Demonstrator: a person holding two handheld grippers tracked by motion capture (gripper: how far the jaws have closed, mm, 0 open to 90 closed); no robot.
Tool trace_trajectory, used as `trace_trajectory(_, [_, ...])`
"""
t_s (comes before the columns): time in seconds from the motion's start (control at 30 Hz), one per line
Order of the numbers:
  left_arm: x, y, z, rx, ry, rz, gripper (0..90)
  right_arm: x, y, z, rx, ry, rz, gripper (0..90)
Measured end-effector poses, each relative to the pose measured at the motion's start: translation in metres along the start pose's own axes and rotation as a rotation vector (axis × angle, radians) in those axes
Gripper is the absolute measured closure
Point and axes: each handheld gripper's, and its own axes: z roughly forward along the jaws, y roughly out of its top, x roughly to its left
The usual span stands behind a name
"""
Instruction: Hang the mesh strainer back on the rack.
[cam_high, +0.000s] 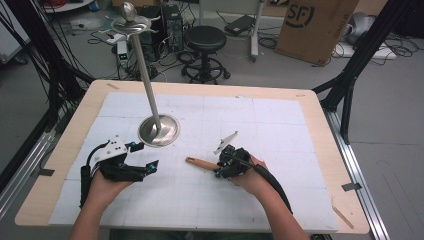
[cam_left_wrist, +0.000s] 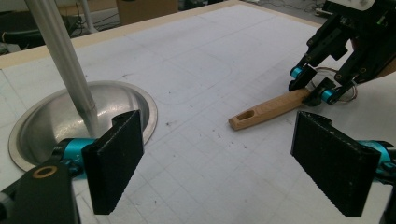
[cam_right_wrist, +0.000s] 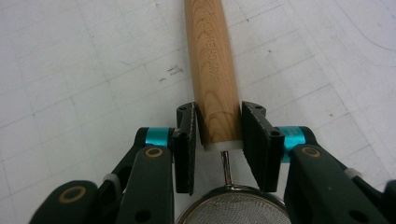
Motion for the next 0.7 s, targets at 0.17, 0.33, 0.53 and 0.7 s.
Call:
trace_trajectory(0.17, [0.000, 0.000, 0.000, 0.003, 0.001, -0.001, 17.6, -0.001, 0.000, -0.002, 0.002, 0.005, 0.019, 67.4])
trace_trajectory(0.33, [0.000, 0.000, 0.000, 0.003, 0.001, -0.004, 17.6, -0.002, 0.000, -0.002, 0.004, 0.012, 0.038, 67.9])
trace_trajectory(0.53, [0.000, 0.000, 0.001, 0.009, -0.001, -0.003, 17.7, -0.002, 0.005, -0.004, 0.039, 0.021, 0.029, 68.1])
trace_trajectory(0.7, [0.000, 0.000, 0.001, 0.008, 0.000, -0.006, 17.7, -0.001, 0.010, -0.003, 0.077, 0.006, -0.003, 67.3])
